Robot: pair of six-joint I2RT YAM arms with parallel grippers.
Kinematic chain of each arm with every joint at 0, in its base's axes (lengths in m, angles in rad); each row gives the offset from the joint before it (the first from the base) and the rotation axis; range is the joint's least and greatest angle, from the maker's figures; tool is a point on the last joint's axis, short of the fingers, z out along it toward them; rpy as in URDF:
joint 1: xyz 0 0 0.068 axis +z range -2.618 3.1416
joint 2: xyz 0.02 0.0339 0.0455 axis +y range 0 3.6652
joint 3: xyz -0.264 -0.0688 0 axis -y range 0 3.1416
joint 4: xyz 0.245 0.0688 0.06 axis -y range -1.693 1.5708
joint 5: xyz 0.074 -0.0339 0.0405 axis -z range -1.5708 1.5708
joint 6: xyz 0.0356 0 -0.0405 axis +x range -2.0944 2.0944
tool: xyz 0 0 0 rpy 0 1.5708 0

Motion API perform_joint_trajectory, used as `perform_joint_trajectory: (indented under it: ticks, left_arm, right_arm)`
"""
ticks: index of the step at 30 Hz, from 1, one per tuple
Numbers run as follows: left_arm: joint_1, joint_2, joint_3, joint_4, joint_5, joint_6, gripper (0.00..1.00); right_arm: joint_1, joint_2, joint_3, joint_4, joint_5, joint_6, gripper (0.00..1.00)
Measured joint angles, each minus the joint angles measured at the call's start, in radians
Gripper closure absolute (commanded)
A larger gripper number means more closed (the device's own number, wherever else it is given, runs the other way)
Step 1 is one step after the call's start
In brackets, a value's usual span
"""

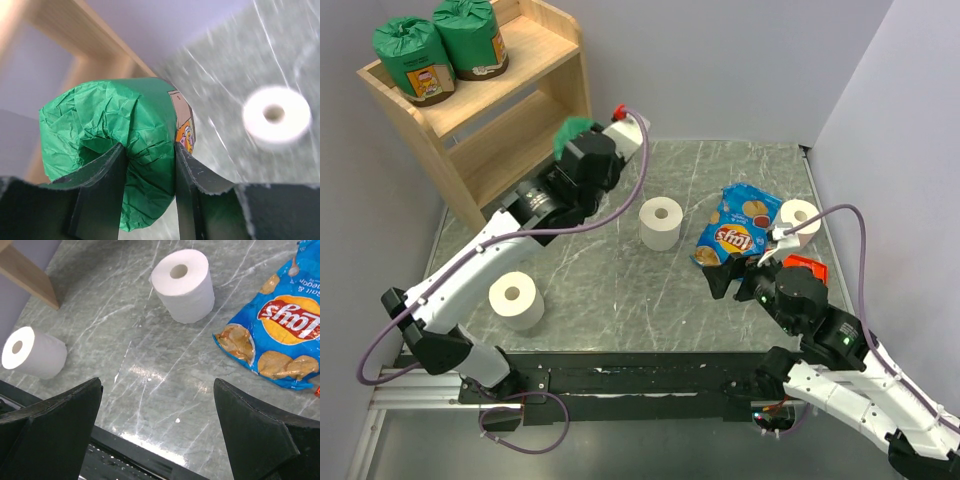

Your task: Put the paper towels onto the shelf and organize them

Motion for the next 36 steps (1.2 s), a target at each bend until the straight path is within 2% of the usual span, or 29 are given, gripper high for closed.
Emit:
perform_joint_trajectory:
  ticks: [7, 18, 24, 31, 36]
  left_arm:
    - [0.009, 0.040, 0.144, 0.148, -0.079, 0.240, 0.64]
    - [0.084, 0.284, 0.364, 0.401, -0.108, 0.539, 0.65]
    - [0.156, 0.343, 0.416, 0.443, -0.095, 0.601, 0.64]
    - [0.256, 0.358, 0.491, 0.489, -0.051, 0.612, 0.60]
    - [0.290, 0.364, 0.505, 0.531, -0.021, 0.612, 0.60]
  right_arm:
    - [0.000, -0.003, 0.073, -0.036, 0.017, -0.007, 0.00]
    - [0.000, -0.038, 0.100, -0.110, 0.020, -0.007, 0.00]
    - [0.000, -0.040, 0.119, -0.141, 0.022, -0.007, 0.00]
    - [0.000, -0.032, 0.155, -0.177, 0.021, -0.008, 0.00]
    - [0.000, -0.004, 0.201, -0.197, 0.021, -0.014, 0.00]
